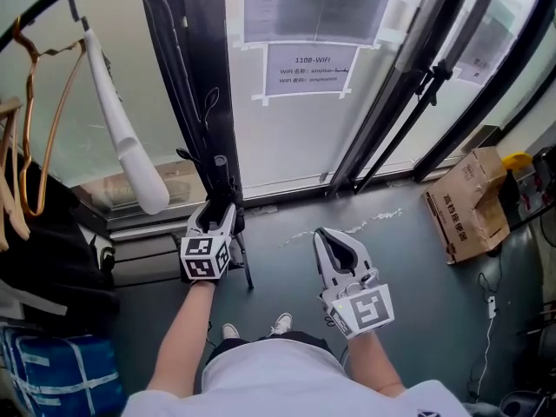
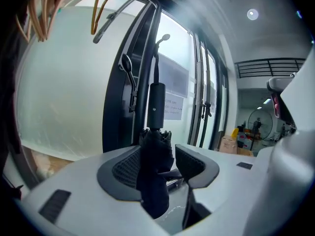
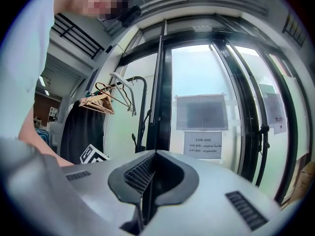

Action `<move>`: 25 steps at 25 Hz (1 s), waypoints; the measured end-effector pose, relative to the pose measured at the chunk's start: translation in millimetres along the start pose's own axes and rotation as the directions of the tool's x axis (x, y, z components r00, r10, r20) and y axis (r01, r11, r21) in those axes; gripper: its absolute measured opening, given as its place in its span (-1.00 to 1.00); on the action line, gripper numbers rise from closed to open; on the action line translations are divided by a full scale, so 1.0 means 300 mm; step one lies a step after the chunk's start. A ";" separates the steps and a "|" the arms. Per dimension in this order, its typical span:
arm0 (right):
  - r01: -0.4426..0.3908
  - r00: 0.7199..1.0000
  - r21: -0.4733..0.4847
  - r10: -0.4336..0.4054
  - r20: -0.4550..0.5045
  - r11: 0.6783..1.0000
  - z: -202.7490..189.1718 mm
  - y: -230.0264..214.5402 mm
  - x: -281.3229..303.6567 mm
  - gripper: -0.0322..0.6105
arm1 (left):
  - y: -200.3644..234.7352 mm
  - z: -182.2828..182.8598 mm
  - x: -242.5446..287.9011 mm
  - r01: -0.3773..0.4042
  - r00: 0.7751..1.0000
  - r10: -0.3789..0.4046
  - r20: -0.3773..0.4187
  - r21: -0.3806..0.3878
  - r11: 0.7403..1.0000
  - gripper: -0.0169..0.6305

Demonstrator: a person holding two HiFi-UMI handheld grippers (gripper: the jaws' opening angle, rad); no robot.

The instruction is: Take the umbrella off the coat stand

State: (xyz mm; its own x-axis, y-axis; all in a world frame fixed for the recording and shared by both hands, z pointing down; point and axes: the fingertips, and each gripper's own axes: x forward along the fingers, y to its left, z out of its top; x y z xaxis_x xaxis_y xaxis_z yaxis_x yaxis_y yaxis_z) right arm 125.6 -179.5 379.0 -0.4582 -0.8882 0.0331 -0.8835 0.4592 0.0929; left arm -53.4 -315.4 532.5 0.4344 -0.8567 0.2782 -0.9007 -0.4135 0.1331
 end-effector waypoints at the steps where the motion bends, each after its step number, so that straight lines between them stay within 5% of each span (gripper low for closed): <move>1: -0.004 1.000 0.001 0.004 0.000 1.000 -0.003 -0.002 0.000 -0.84 | 0.002 -0.010 0.014 -0.004 1.000 0.004 -0.010 -0.006 1.000 -0.25; 9: 0.005 1.000 -0.003 -0.005 -0.016 1.000 -0.026 -0.050 -0.045 -0.84 | 0.055 -0.037 0.102 -0.158 0.986 0.157 -0.051 -0.014 0.987 0.16; 13: 0.029 0.999 -0.012 -0.029 -0.016 1.000 -0.025 -0.100 -0.070 -0.84 | 0.069 -0.069 0.155 -0.256 0.962 0.259 -0.089 0.050 0.965 0.30; 19: 0.050 0.998 -0.011 -0.050 -0.031 0.999 -0.047 -0.151 -0.110 -0.84 | 0.086 -0.113 0.137 -0.359 0.927 0.363 -0.095 0.062 0.931 0.33; 25: 0.052 0.997 -0.018 -0.053 -0.048 0.998 -0.063 -0.185 -0.118 -0.84 | 0.113 -0.157 0.206 -0.375 0.917 0.372 -0.145 0.001 0.927 0.32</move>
State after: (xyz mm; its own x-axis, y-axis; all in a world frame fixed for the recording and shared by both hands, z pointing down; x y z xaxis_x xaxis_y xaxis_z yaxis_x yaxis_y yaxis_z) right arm 192.7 -173.6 391.4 -0.4058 -0.9108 0.0756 -0.9042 0.4121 0.1124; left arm -57.0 -367.9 598.9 0.0634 -0.8947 0.4422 -0.9979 -0.0618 0.0181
